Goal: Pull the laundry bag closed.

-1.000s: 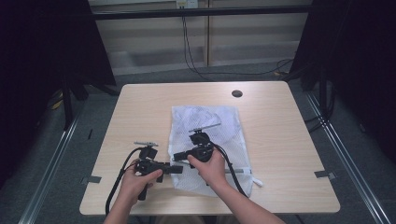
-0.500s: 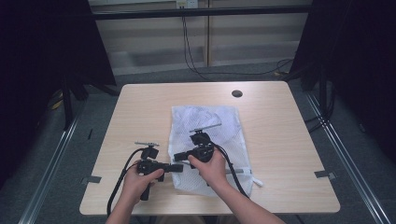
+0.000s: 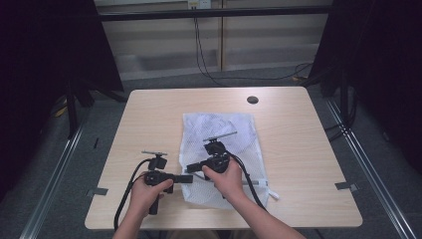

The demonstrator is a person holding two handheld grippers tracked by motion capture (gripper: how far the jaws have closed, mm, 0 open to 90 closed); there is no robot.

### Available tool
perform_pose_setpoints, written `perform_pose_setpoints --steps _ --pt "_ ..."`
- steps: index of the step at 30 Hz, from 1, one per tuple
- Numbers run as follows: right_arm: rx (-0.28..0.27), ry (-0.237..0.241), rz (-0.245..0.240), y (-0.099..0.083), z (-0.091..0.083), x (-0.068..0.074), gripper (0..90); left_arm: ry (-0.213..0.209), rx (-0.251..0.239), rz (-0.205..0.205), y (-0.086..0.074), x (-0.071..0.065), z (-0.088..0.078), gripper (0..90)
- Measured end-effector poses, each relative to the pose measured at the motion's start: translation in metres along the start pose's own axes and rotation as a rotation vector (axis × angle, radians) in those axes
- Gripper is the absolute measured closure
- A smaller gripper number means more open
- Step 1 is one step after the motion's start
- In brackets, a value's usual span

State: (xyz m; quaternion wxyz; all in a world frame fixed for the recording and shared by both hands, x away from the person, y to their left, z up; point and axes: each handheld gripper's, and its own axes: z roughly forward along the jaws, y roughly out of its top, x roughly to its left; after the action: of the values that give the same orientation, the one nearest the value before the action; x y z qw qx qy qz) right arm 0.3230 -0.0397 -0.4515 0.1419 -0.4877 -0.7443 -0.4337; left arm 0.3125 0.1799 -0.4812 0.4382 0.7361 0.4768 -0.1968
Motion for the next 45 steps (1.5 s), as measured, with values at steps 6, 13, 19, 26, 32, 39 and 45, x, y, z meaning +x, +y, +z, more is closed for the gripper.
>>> perform_pose_setpoints --steps 6,13,19,26,32,39,45 --pt "0.007 0.003 0.002 -0.001 -0.002 -0.001 87.2 0.001 0.005 0.004 0.0 0.001 -0.001 88.4" --pt "0.017 0.0 0.019 -0.002 -0.005 -0.008 87.2 0.003 -0.011 -0.01 -0.001 0.005 -0.006 88.5" --pt "0.02 -0.004 0.009 -0.003 -0.008 -0.009 87.2 0.003 -0.015 -0.021 0.0 0.003 -0.007 88.5" --pt "0.017 -0.001 0.014 -0.006 -0.014 -0.013 87.2 0.008 -0.011 -0.018 0.0 0.001 -0.006 88.5" --pt "0.024 0.0 0.016 -0.008 -0.017 -0.015 87.2 0.006 -0.02 -0.015 0.0 0.002 -0.005 88.5" --pt "0.026 0.005 0.018 -0.008 -0.02 -0.018 87.1 0.006 -0.006 -0.016 0.001 0.001 -0.003 88.5" --pt "0.025 -0.002 0.014 -0.008 -0.023 -0.021 87.2 -0.005 -0.007 -0.021 0.001 0.003 -0.004 88.5"
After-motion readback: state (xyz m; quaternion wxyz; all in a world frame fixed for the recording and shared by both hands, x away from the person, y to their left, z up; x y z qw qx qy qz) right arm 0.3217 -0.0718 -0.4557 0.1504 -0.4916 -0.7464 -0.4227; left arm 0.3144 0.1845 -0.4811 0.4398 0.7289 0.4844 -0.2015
